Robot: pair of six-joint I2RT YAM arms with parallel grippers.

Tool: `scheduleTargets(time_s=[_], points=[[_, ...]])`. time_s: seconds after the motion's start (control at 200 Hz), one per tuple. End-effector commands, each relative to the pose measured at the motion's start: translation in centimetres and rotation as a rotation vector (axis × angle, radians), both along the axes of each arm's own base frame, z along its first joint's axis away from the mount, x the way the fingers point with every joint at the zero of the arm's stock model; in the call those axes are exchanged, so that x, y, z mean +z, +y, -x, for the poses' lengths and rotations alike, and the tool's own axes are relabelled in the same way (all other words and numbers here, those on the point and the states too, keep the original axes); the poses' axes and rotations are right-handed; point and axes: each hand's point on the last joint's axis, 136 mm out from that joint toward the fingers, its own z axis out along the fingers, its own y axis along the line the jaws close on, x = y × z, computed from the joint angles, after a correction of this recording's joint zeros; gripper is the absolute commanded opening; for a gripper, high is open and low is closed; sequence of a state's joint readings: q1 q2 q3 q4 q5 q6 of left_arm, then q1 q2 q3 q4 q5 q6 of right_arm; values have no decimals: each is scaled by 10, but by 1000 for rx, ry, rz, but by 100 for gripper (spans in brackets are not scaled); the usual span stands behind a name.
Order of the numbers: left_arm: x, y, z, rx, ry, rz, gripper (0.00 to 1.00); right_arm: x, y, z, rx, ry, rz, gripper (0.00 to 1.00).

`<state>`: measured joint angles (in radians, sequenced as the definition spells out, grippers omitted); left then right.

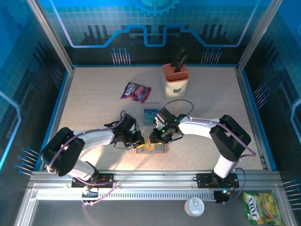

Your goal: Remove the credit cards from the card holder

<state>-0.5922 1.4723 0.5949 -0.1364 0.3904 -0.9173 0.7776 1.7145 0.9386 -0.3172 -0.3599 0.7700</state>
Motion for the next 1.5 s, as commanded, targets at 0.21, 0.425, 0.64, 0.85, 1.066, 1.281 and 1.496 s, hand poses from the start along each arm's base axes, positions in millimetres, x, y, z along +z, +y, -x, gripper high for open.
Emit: scheduleTargets(time_s=[0.21,0.425,0.64,0.85,1.066,1.281,1.496], points=[[0,2,3,0,18,-25,9,-12,-3,3,-5,41,5,33],[-1,1,2,2,20,-24,9,-6,9,3,-4,55,-63,33],[-3,2,3,2,23,-27,9,-1,14,4,-14,64,-103,32],[-5,2,4,2,28,-31,9,-6,11,5,-19,70,-85,32],[-5,4,4,4,30,-36,9,-7,-2,3,-21,40,-17,33],[-6,4,4,4,33,-38,8,-10,-5,3,-18,40,5,33],[-7,4,5,4,36,-42,9,6,5,1,-10,15,-75,33]])
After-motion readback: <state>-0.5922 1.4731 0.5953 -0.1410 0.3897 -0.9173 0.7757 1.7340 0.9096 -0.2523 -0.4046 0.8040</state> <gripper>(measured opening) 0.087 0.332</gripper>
